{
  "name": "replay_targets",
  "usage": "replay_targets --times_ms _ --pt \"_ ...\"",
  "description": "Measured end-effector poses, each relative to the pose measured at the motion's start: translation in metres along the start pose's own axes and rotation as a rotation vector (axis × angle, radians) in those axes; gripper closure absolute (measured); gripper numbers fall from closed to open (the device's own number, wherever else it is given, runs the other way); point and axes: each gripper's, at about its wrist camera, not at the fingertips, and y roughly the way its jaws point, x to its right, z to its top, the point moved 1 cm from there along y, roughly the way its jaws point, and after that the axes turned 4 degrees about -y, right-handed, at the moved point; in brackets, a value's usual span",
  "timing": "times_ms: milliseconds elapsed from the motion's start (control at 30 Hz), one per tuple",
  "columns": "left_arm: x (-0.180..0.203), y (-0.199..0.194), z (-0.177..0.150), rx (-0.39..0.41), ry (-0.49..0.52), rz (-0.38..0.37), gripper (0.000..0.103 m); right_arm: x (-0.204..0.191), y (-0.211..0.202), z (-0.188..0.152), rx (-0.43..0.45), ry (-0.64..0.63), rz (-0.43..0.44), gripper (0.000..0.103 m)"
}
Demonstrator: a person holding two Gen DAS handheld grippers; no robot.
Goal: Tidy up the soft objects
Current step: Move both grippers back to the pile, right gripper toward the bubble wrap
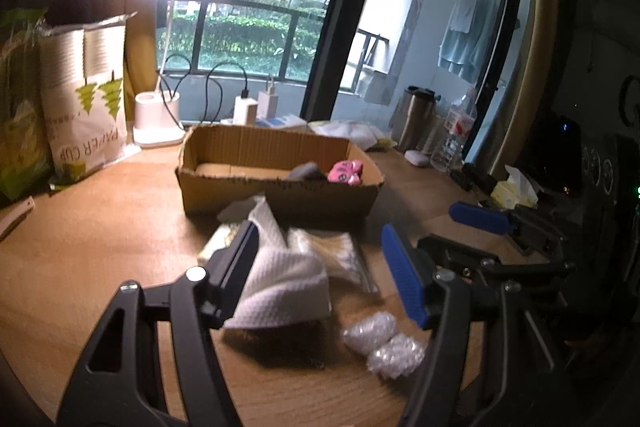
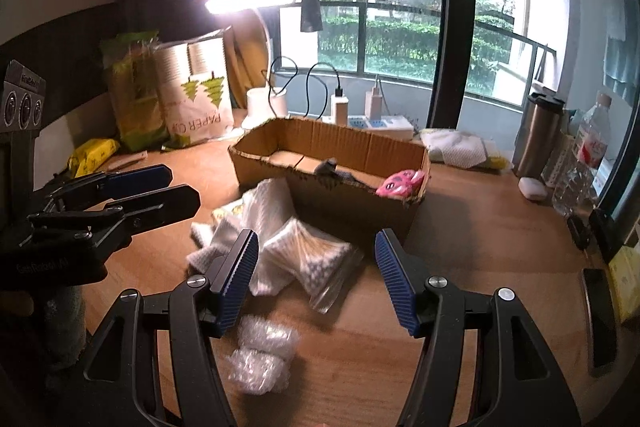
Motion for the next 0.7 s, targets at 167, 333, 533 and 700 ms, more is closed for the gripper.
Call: replay_targets --times_ms 167,333,533,700 --pt "-0.001 -0.002 -0.012 -0.013 0.004 0.004 0.037 -0.006 0.001 -0.012 -0.016 0.005 0.008 0.039" --pt "-0.001 -0.001 -0.026 -0.025 0.026 0.035 0.037 -0.012 0.007 -0.027 -0.04 0.015 0.023 0.039" --pt "-0.007 0.003 -0.044 -0.065 0.015 0.054 0.037 -0.024 0.021 -0.046 -0.091 0.014 0.057 0.039" --pt "-0.012 0.007 -0.052 -0.091 0.011 0.072 0.037 -0.026 0.031 -0.055 -0.12 0.016 0.075 0.039"
